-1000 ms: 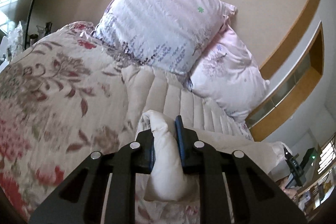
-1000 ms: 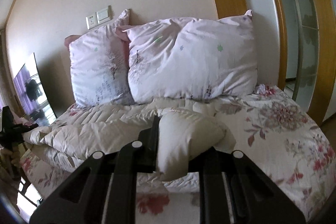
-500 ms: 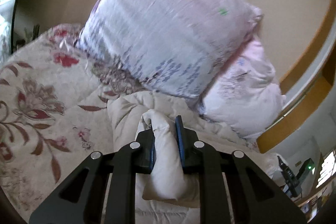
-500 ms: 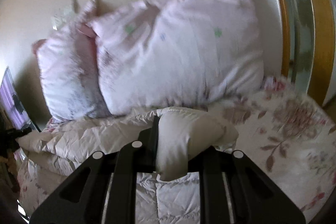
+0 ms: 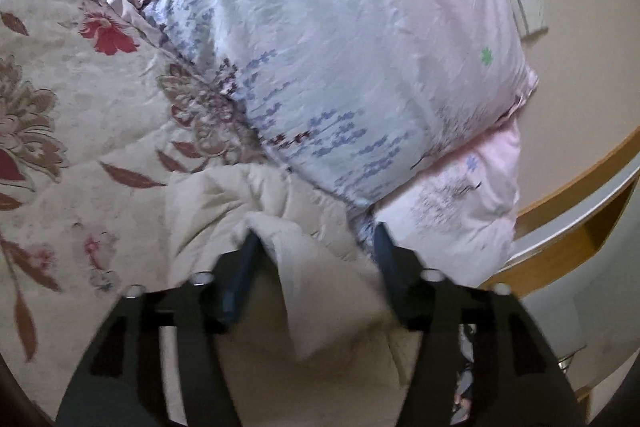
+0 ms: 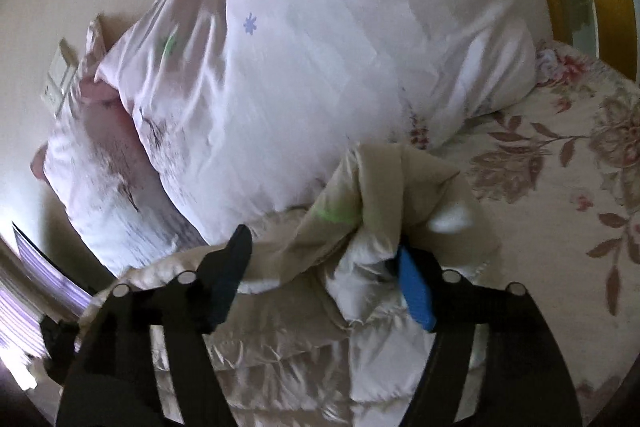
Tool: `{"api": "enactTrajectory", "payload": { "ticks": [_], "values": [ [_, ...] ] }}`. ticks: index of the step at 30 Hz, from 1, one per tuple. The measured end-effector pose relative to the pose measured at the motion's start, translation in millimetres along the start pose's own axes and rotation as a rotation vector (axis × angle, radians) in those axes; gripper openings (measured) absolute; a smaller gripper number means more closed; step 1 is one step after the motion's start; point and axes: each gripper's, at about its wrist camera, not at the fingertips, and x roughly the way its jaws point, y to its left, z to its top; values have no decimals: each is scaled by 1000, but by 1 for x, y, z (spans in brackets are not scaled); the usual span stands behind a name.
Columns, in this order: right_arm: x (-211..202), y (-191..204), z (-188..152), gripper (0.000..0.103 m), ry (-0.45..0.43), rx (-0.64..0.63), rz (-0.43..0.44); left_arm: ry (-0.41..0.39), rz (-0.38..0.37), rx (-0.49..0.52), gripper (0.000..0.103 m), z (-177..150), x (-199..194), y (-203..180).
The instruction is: Fold large clothes
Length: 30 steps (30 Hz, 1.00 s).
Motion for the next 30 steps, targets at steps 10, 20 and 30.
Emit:
{"api": "enactTrajectory", "payload": {
  "ticks": [10, 20, 30],
  "values": [
    [-39, 6, 14, 63, -123, -115, -15, -182, -47, 41, 71, 4, -44, -19],
    [25, 13, -24, 60, 112, -267, -215, -23, 250, 392, 75, -60, 23, -52],
    [68, 4, -28, 67, 124, -273, -393, -53, 428, 402, 75, -59, 59, -22]
  ]
}}
